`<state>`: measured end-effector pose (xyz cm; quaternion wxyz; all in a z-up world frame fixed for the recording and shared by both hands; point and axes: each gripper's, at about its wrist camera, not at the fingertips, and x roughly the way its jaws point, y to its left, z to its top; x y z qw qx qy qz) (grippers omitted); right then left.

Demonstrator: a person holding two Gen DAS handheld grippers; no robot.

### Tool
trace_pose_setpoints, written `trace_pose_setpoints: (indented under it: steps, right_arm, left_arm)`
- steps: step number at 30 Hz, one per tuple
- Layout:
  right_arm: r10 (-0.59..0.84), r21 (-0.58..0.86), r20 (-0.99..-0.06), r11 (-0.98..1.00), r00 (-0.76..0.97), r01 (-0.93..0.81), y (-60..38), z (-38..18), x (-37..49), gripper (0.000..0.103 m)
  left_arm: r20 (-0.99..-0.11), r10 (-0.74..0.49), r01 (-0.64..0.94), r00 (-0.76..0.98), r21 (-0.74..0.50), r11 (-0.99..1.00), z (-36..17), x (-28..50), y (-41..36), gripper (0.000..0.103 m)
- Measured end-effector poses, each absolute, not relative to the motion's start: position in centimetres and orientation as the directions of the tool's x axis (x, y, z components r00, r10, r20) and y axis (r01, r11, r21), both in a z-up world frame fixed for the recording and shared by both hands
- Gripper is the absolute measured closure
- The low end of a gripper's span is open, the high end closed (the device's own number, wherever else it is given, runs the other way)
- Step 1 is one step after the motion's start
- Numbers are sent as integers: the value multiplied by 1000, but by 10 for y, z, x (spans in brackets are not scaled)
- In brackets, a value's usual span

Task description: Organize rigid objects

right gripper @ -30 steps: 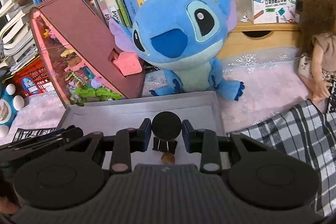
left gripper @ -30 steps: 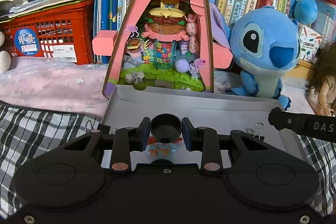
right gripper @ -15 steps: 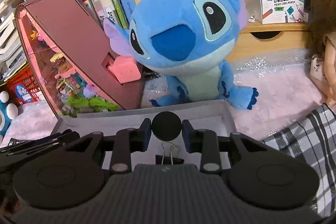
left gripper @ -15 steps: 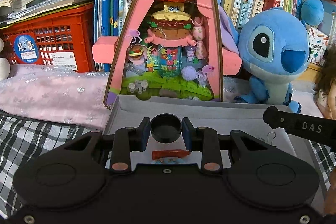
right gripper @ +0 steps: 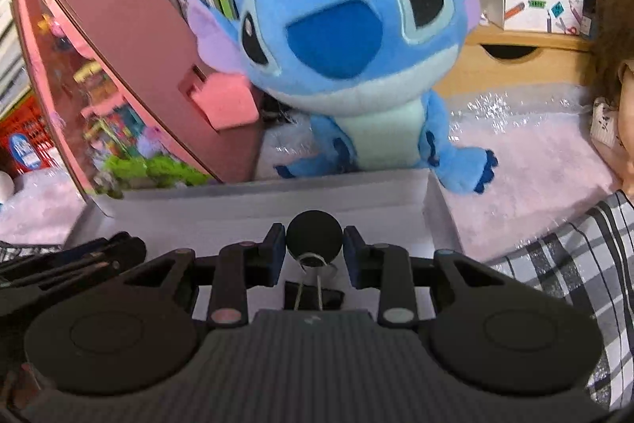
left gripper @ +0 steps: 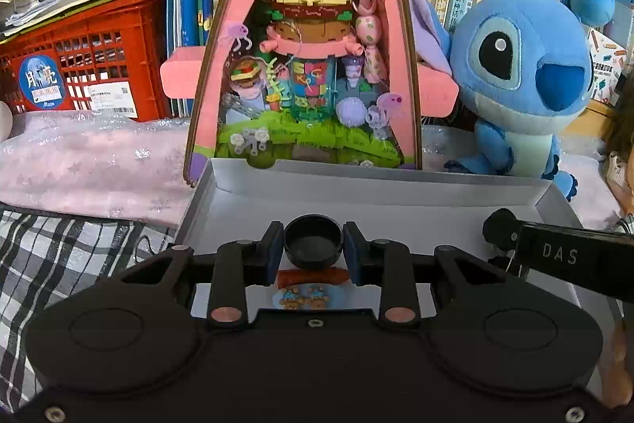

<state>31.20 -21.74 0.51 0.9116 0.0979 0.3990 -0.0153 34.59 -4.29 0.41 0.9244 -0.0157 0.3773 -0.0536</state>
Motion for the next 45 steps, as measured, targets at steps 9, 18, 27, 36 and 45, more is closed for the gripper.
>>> trace_pose_setpoints:
  steps: [9, 18, 27, 36, 45]
  right_arm:
    - [59, 157, -751, 983, 657, 92, -220, -2, 310, 66]
    - [47, 115, -777, 991, 627, 67, -214, -2, 315, 63]
    - [38, 93, -797, 994, 602, 61, -215, 0, 314, 61]
    - [22, 74, -795, 995, 607, 61, -213, -1, 312, 53]
    - [35, 94, -793, 993, 608, 66, -215, 0, 311, 45]
  left_arm:
    - [-712, -115, 99, 693, -65, 993, -2, 346, -47, 73]
    - [-724, -115, 98, 680, -66, 993, -2, 346, -48, 72]
    - [-736, -105, 97, 669, -54, 994, -2, 345, -46, 72]
    - [-733, -94, 98, 674, -37, 994, -3, 341, -46, 72]
    - [-736, -91, 92, 671, -38, 995, -3, 341, -45, 61]
